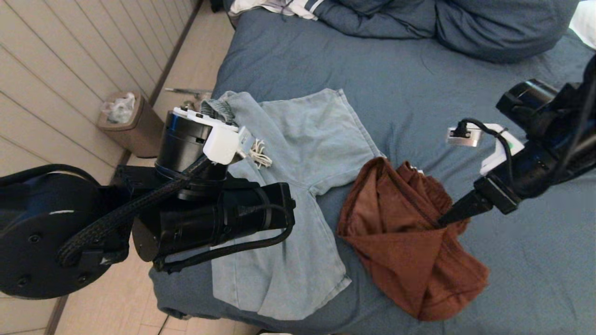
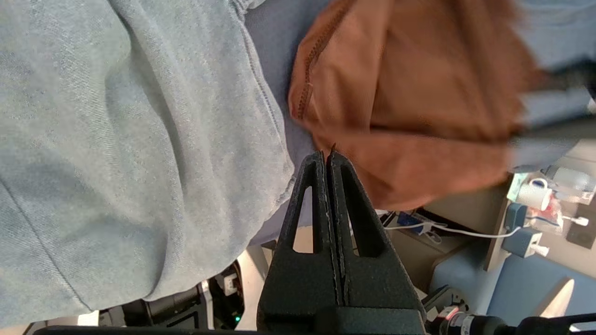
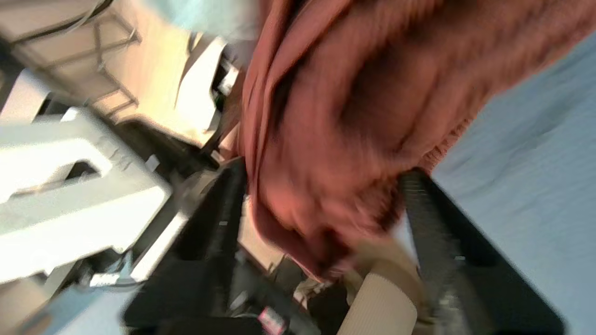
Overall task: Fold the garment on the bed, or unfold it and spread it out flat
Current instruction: Unford the brown shorts
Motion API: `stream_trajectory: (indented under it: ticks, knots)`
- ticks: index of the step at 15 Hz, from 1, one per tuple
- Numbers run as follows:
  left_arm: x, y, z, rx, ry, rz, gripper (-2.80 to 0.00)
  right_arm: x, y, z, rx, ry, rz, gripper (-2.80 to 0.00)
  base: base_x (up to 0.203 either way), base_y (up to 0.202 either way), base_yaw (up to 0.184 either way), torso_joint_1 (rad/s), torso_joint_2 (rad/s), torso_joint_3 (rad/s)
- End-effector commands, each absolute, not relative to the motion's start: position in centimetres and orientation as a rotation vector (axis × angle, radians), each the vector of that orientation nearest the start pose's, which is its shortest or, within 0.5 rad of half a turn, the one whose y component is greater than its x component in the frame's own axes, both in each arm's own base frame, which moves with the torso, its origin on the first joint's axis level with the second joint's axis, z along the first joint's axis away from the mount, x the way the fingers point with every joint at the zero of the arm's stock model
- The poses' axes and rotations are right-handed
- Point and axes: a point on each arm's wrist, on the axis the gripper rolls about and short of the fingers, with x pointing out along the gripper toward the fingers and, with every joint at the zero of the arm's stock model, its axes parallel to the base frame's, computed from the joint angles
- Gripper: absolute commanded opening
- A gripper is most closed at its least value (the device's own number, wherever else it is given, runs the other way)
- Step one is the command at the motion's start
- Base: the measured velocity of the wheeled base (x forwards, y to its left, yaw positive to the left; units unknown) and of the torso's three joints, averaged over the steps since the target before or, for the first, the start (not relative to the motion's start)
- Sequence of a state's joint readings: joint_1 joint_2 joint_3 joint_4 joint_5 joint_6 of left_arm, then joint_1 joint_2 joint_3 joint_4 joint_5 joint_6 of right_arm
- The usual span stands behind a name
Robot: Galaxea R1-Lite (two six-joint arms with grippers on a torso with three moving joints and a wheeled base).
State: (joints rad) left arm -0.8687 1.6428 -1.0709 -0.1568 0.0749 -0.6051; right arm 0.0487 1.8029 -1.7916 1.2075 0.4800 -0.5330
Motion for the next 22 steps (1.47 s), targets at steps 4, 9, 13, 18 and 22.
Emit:
stream_trajectory:
  ticks: [4,9,13,18,22]
  knots:
    - [19.5,-22.8,22.9,-0.376,0.598,-0.635,-2.80,30.8,-1.8,26.7,-0.125,1.020,0.636,0.00,0.000,0.000,0.000,0.000,0.00,0.000]
    - [19.4,-22.8,22.8,-0.376,0.600,-0.632,-2.80,30.4,-4.1,27.7,-0.111,0.971,0.559,0.00,0.000,0.000,0.000,0.000,0.00,0.000]
    - [19.4,-22.7,23.2,-0.379,0.590,-0.635,-2.80,29.7,-5.6,29.1,-0.053,0.871,0.523,0.00,0.000,0.000,0.000,0.000,0.00,0.000]
    - [19.5,-22.8,23.7,-0.382,0.579,-0.639,-2.80,26.4,-4.8,30.9,0.054,0.826,0.553,-2.80,0.000,0.000,0.000,0.000,0.00,0.000]
    - [19.6,-21.4,23.5,-0.381,0.575,-0.604,-2.80,26.9,-4.8,29.1,0.196,0.888,0.558,-2.80,0.000,0.000,0.000,0.000,0.00,0.000]
